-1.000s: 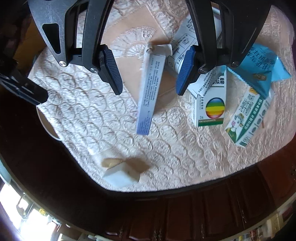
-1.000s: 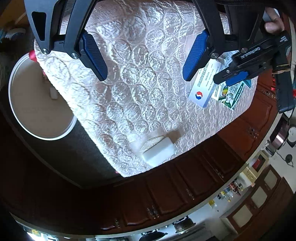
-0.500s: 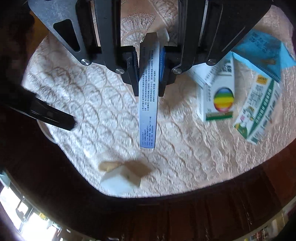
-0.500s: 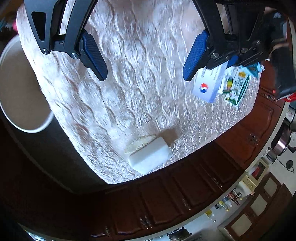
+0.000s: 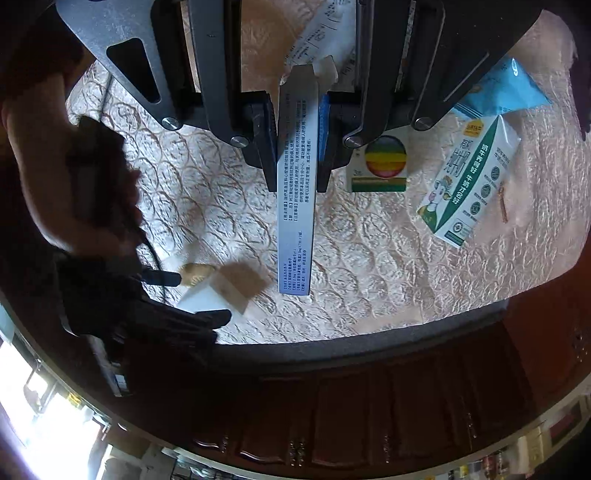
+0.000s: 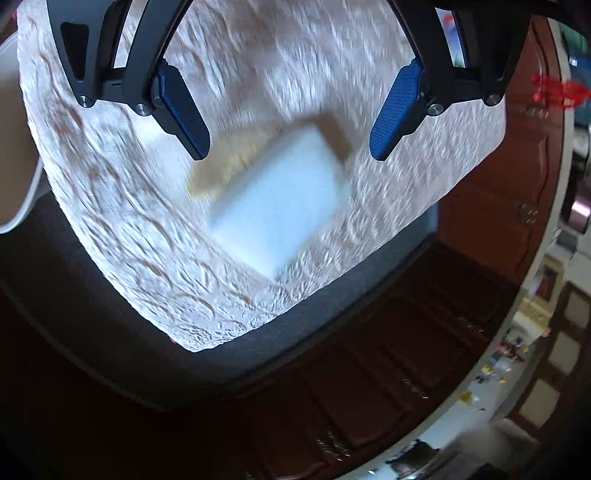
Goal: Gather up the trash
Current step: 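Grasp the long white printed box with the left gripper while the right grasps the white sponge block, then carry box and sponge over the bucket and open both grippers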
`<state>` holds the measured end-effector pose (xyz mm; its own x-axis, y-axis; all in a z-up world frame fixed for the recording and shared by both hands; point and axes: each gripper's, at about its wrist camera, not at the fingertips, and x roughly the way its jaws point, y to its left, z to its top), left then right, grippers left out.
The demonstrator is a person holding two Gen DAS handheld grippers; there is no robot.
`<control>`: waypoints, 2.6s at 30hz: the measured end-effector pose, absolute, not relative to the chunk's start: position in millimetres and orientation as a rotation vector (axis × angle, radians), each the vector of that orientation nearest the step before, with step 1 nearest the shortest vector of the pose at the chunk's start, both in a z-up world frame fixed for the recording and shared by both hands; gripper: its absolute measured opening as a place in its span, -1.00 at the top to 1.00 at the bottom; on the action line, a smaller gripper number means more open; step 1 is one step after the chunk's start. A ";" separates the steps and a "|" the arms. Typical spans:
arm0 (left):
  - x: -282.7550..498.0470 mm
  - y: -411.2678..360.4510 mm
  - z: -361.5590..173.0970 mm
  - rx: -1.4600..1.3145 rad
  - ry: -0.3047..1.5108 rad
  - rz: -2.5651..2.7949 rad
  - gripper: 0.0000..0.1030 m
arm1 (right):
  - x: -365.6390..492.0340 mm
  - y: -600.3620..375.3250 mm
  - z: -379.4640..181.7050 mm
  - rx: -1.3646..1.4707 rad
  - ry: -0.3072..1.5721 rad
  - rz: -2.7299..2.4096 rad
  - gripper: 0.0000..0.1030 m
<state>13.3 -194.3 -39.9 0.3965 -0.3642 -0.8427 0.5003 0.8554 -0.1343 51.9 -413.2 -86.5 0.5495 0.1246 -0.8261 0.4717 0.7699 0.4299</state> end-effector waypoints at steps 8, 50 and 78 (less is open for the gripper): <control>21.7 -192.3 -42.3 0.125 1.031 -0.537 0.70 | 95.6 -411.2 -102.0 0.688 1.017 -0.335 -0.75; -74.6 -255.8 -34.3 0.155 1.035 -0.735 0.70 | -160.2 -371.7 -45.0 0.380 0.930 -0.105 -0.13; -123.0 -410.8 -8.9 0.265 1.038 -0.998 0.70 | -287.6 -515.5 -38.8 0.580 0.811 -0.436 -0.14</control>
